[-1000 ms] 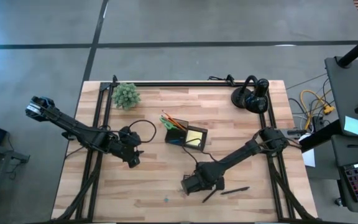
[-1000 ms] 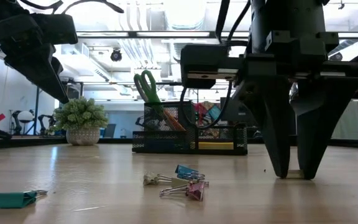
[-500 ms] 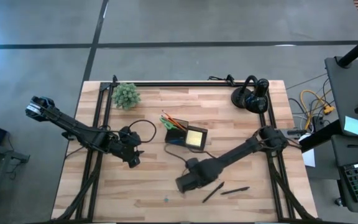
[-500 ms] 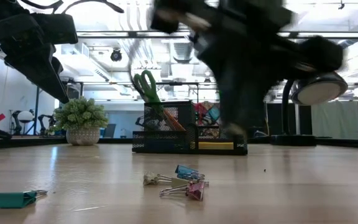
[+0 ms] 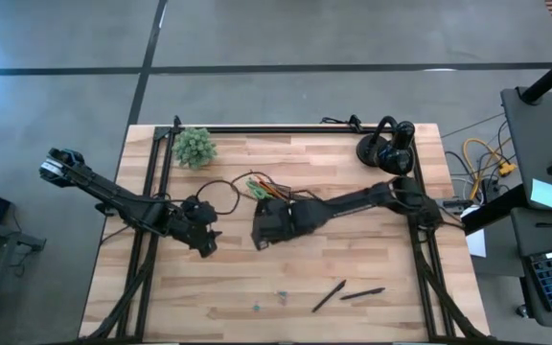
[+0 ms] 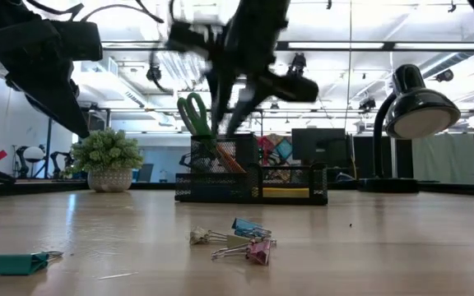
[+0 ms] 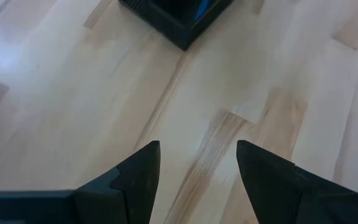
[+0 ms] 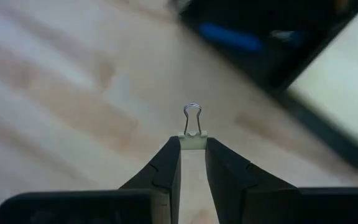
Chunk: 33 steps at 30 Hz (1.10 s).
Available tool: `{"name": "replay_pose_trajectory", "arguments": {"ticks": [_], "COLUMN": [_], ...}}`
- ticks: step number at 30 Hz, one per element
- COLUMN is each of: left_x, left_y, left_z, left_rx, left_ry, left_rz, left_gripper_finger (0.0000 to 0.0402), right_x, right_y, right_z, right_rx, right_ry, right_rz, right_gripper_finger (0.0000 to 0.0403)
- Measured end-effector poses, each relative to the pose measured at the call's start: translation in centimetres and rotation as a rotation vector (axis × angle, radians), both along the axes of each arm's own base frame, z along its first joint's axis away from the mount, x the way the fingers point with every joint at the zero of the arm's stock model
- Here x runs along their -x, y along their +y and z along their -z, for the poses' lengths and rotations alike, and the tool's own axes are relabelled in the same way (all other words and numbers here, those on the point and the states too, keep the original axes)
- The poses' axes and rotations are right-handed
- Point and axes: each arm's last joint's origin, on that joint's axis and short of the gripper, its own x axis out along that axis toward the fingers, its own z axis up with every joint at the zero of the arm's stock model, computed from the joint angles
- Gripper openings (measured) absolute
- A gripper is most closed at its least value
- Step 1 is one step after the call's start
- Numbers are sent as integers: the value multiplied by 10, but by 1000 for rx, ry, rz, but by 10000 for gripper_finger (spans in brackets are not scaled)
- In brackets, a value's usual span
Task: Pick and place office supplies into organizer
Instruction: Put the right yellow binder clip into the black desk organizer
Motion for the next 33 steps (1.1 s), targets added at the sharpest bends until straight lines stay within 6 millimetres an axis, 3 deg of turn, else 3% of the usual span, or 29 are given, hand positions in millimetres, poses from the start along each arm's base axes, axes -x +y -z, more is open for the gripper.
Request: {"name": "replay_pose_trajectory", "arguments": {"ticks": [11, 18, 33], "left_x": [7, 7, 7], "left_y": [3, 3, 3], "left_z": [4, 4, 4], "left_rx": [9, 9, 1], "left_ry": [66, 66, 47], "left_rz": [-64, -64, -98], "left_gripper_finger": [199, 199, 199], "right_x": [7, 2, 0], "right_y": [-40, -57, -64], "right_z": [30, 28, 37], "right_rx": [33, 101, 124], "right_ry": [100, 71, 81], "right_rz": [59, 74, 117], "right_gripper_finger": [58, 58, 71]}}
